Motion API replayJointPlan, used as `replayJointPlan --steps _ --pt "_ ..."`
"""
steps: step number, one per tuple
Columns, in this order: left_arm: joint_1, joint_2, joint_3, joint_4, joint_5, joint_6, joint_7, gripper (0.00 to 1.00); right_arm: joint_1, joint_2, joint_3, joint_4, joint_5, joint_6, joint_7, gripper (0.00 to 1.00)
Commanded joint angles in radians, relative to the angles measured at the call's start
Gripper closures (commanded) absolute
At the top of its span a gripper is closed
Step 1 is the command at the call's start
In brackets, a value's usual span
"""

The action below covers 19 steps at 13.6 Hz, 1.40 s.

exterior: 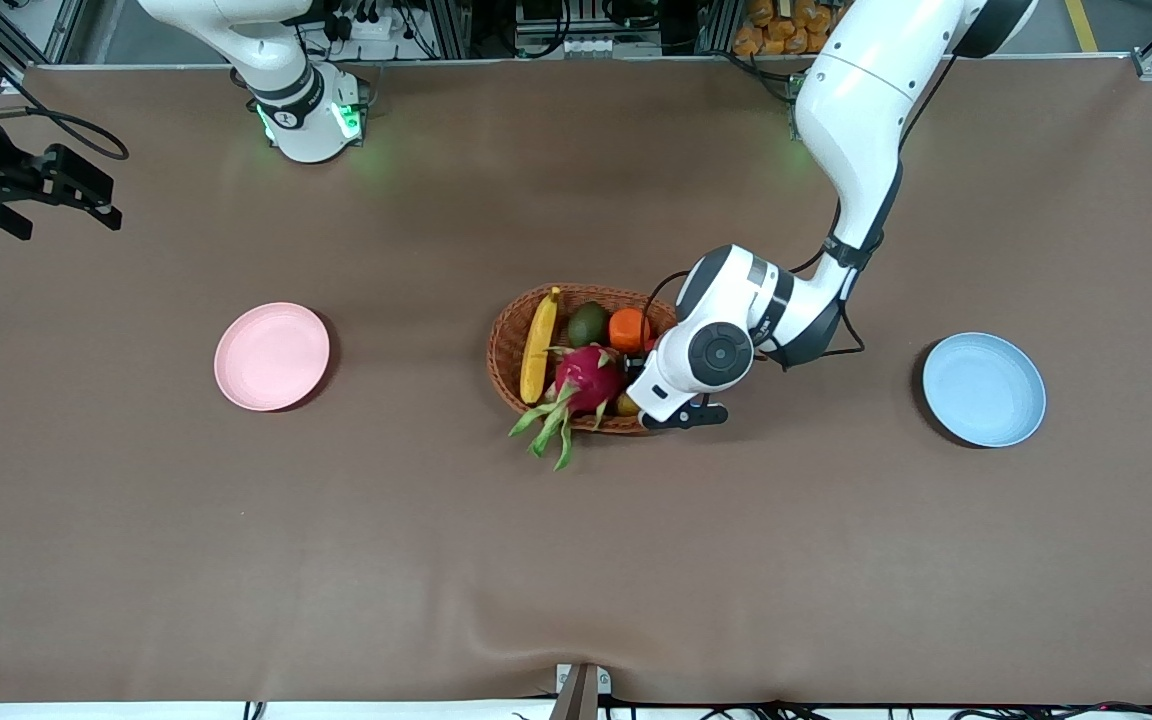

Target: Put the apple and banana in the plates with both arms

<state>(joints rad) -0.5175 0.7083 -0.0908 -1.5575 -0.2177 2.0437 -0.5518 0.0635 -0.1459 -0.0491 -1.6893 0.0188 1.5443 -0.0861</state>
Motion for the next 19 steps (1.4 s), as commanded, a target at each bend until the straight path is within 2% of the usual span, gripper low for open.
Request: replayJointPlan --steps 1,3,5,8,11,13,17,19 --pt "0.004 -0.024 0.000 -0.001 -0.006 -0.023 -0.022 0.48 0.007 0.025 -0.006 0.039 0.010 -0.018 -0.011 0.00" --pt "0.016 -0.061 0.008 0.013 -0.008 -0.094 -0.033 0.68 0.007 0.028 -0.006 0.046 0.010 -0.020 -0.011 0.00" --pt "0.039 -0.091 0.008 0.034 -0.005 -0.172 -0.030 0.74 0.007 0.029 -0.006 0.046 0.010 -0.020 -0.011 0.00" --pt "0.080 -0.131 0.008 0.091 -0.002 -0.288 -0.019 0.74 0.009 0.029 -0.005 0.046 0.010 -0.020 -0.011 0.00" --pt "0.148 -0.185 0.009 0.089 0.023 -0.325 0.042 0.73 0.009 0.029 -0.005 0.046 0.013 -0.020 -0.011 0.00" --pt "0.215 -0.216 0.008 0.085 0.117 -0.362 0.166 0.73 0.009 0.035 -0.005 0.046 0.013 -0.020 -0.011 0.00" --pt "0.381 -0.256 0.011 0.036 0.146 -0.384 0.407 0.72 0.028 0.035 -0.005 0.046 0.013 -0.020 -0.006 0.00" --pt "0.462 -0.262 0.006 0.016 0.208 -0.382 0.508 0.71 0.033 0.035 -0.005 0.046 0.013 -0.020 -0.004 0.00"
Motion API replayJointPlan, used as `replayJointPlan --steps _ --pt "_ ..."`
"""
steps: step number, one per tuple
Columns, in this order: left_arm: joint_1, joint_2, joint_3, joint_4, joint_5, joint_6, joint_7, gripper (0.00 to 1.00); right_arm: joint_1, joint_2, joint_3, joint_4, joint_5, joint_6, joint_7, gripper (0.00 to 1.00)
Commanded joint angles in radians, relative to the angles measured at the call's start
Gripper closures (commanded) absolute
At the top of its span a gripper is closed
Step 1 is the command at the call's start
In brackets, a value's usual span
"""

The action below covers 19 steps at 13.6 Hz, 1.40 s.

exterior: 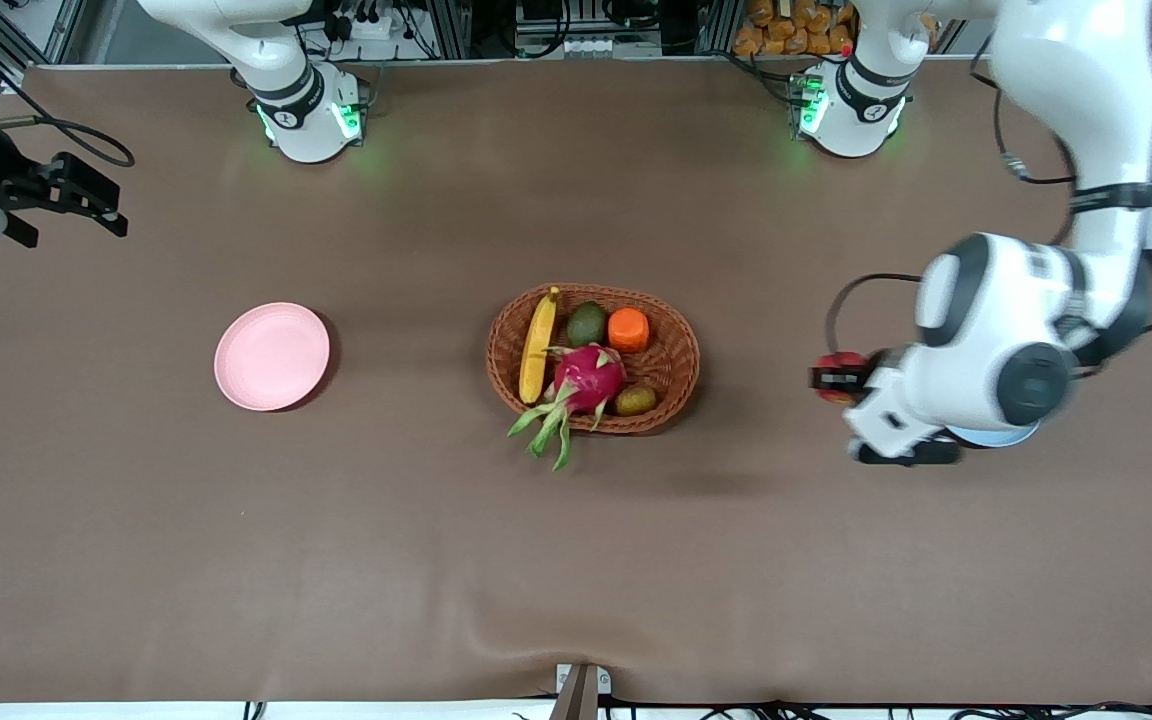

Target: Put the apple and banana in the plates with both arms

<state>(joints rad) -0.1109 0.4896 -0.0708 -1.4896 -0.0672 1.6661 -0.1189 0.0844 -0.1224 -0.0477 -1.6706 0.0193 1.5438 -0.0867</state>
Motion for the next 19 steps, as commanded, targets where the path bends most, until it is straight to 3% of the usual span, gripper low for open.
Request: replayJointPlan --steps 1,4,8,11,15,19 --pt "0.091 -0.043 -0.014 -0.072 0.082 0.000 0.112 0.71 0.018 0.014 -0.006 0.028 0.014 -0.019 -0.002 0.00" --pt "0.183 -0.048 -0.015 -0.118 0.125 0.009 0.223 0.71 0.063 0.012 -0.006 0.028 0.013 -0.024 0.001 0.00" --pt "0.322 -0.051 -0.018 -0.214 0.188 0.148 0.361 0.70 0.072 0.012 -0.006 0.028 0.013 -0.025 -0.001 0.00" --pt "0.352 -0.051 -0.017 -0.323 0.225 0.329 0.387 0.68 0.106 0.012 -0.006 0.029 0.013 -0.025 0.001 0.00" --pt "0.364 -0.040 -0.017 -0.402 0.242 0.421 0.397 0.67 0.127 0.012 -0.006 0.034 0.013 -0.024 0.001 0.00" --pt "0.385 -0.017 -0.017 -0.408 0.242 0.495 0.422 0.60 0.211 0.023 -0.006 0.034 0.014 -0.024 0.019 0.00"
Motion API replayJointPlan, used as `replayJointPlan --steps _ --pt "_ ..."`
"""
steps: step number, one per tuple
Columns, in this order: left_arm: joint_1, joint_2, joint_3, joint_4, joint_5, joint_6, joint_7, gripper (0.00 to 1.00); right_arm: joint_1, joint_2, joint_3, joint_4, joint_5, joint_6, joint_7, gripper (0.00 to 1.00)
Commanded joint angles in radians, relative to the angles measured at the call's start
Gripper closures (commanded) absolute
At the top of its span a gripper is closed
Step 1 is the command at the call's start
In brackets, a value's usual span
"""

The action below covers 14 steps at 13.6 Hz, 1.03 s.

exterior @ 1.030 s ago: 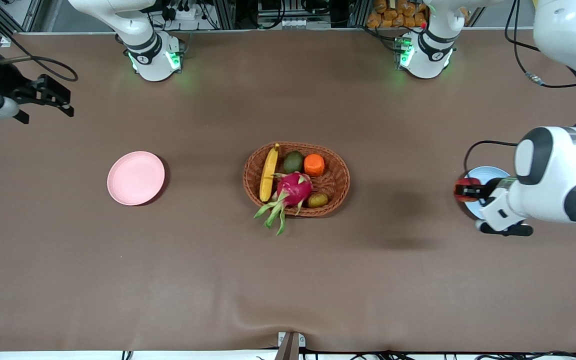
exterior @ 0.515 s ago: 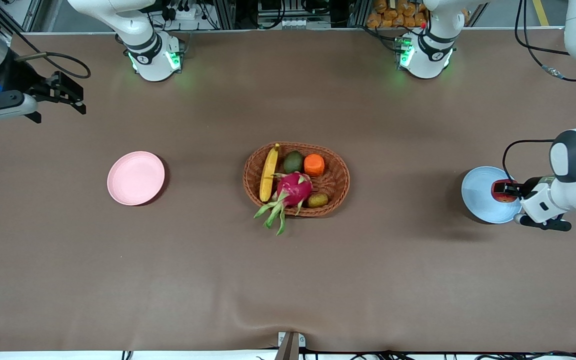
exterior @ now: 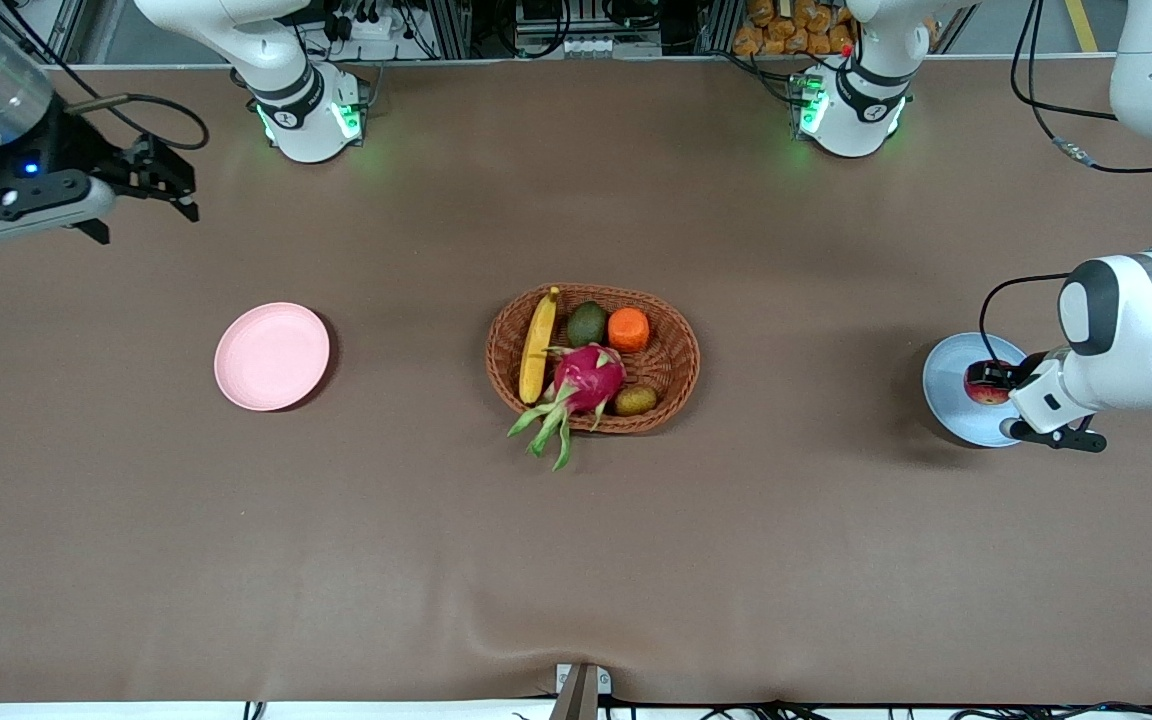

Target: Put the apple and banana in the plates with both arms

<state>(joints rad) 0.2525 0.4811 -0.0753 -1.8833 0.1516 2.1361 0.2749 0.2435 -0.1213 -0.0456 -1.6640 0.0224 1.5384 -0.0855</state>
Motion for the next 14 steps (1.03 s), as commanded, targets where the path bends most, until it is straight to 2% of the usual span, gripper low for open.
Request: replayJointPlan --steps 1,2,5,6,8,9,10,12,14 --pt "0.022 -0.007 -0.012 -0.014 0.023 0.028 0.038 0.54 0.090 0.037 -0.008 0.027 0.011 -0.018 0.050 0.00" --pt "0.028 -0.003 -0.012 -0.013 0.023 0.030 0.038 0.43 0.139 0.048 -0.008 0.027 0.010 -0.015 0.105 0.00" --pt "0.028 0.008 -0.012 -0.013 0.023 0.038 0.038 0.34 0.307 0.153 -0.008 0.042 0.005 -0.004 0.321 0.00" --pt "0.028 0.014 -0.012 -0.011 0.023 0.038 0.038 0.26 0.365 0.205 -0.010 0.074 -0.008 -0.004 0.357 0.00" --pt "0.028 0.022 -0.012 -0.007 0.023 0.039 0.038 0.18 0.446 0.340 -0.008 0.147 -0.022 -0.006 0.372 0.00" --pt "0.027 0.022 -0.012 -0.005 0.023 0.039 0.037 0.07 0.480 0.379 -0.010 0.168 -0.025 -0.004 0.372 0.00" --pt "0.027 0.020 -0.012 -0.003 0.023 0.039 0.037 0.00 0.494 0.411 -0.010 0.185 -0.025 0.000 0.372 0.00" --pt "0.024 0.011 -0.014 0.000 0.023 0.030 0.038 0.00 0.522 0.498 -0.008 0.193 -0.024 0.043 0.374 0.00" --pt "0.019 -0.012 -0.017 0.003 0.023 0.021 0.037 0.00 0.559 0.529 -0.010 0.193 -0.022 0.090 0.388 0.00"
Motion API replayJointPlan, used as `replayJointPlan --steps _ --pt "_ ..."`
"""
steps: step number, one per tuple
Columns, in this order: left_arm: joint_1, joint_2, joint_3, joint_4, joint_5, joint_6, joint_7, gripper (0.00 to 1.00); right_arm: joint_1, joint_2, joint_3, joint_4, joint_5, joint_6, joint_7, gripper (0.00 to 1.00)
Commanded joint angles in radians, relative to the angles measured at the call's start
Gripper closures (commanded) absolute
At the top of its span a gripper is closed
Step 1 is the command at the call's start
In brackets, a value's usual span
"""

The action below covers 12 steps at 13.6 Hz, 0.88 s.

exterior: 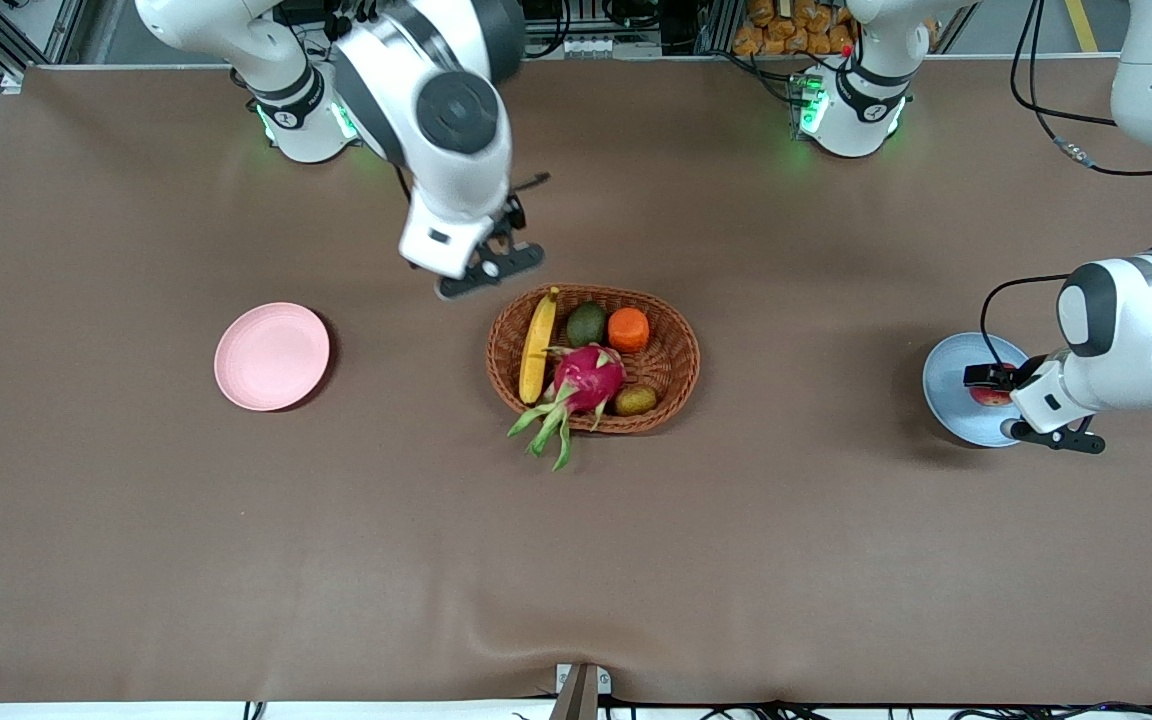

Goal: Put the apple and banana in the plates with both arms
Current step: 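Carry the apple to the blue plate while the right gripper reaches the banana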

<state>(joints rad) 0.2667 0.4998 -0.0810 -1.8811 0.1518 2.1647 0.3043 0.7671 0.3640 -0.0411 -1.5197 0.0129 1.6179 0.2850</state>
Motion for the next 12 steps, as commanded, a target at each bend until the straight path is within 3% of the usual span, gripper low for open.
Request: replayJointPlan --steps 1,8,12 --pt "0.002 -0.044 -0.013 0.003 0.023 -0.026 0.007 0.00 0.052 0.061 -0.014 0.049 -0.010 0.032 0.061 0.00" --pt "-0.018 -0.064 -0.097 0.227 0.022 -0.274 -0.005 0.00 0.115 0.184 -0.013 0.049 -0.005 0.141 0.299 0.00" --pt "-0.017 -0.098 -0.135 0.280 0.020 -0.309 -0.005 0.00 0.143 0.245 -0.014 0.050 -0.007 0.227 0.324 0.00"
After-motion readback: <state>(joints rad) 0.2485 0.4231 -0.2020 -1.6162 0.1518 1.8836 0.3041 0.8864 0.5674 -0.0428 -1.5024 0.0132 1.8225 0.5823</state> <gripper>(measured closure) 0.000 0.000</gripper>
